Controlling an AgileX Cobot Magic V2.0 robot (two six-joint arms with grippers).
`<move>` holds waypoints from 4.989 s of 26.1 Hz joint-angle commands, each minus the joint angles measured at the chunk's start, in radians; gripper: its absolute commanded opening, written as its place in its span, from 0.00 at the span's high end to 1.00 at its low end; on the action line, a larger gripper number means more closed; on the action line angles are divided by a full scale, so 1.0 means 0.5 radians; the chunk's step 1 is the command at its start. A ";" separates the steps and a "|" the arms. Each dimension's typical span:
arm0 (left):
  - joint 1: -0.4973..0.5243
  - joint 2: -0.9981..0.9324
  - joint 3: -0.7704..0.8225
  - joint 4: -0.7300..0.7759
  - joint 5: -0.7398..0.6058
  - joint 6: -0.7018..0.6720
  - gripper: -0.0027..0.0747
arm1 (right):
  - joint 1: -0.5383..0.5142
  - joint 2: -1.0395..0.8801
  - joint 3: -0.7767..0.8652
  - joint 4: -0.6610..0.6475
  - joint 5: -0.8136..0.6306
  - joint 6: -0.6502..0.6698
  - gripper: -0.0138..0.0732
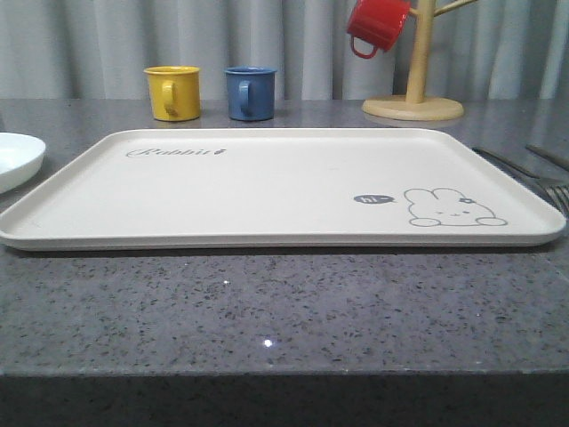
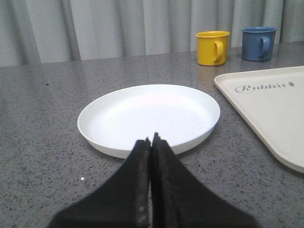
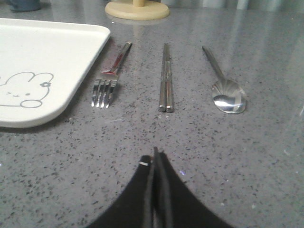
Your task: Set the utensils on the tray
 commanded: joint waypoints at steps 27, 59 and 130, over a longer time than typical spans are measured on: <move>-0.004 -0.044 0.004 -0.004 -0.170 -0.019 0.99 | -0.007 -0.039 -0.028 -0.010 -0.172 -0.013 0.92; -0.004 0.584 -0.910 0.037 0.041 -0.028 0.99 | -0.007 0.419 -0.921 0.062 0.062 -0.013 0.92; -0.349 2.770 -2.250 0.193 1.639 0.311 0.44 | -0.007 0.658 -1.064 0.062 0.101 -0.013 0.09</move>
